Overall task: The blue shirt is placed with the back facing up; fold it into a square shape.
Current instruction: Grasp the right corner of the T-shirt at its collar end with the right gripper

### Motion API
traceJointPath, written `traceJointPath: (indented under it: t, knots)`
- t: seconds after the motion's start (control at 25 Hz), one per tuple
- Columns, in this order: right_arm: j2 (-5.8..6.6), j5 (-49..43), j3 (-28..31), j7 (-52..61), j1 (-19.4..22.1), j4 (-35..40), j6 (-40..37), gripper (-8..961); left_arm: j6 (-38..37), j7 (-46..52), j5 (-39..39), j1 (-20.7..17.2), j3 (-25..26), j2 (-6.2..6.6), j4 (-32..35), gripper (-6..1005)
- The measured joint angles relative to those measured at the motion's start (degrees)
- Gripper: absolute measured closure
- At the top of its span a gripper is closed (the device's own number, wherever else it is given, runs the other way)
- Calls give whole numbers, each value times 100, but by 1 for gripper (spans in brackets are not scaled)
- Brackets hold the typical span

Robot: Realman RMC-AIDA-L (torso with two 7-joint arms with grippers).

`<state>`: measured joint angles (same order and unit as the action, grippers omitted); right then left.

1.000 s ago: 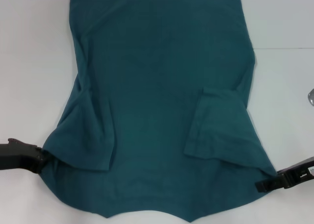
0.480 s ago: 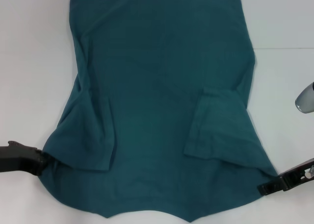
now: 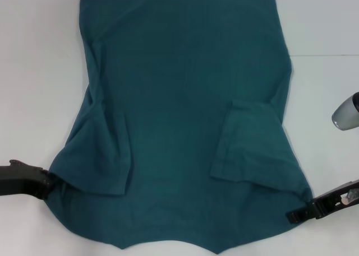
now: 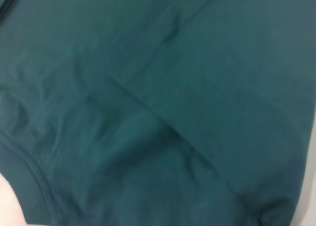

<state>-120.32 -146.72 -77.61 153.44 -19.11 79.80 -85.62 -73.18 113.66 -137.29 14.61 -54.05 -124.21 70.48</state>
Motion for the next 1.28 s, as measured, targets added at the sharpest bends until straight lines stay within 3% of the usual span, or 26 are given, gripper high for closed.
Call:
traceJointPath:
  t: [1.04, 1.28]
  knots:
    - [0, -209, -158, 108, -141, -161, -1, 200, -20, 15, 0, -3, 0, 3, -52, 977]
    - [9, -84, -169, 85, -150, -210, 2, 318, -33, 12, 0, -2, 0, 3, -56, 978]
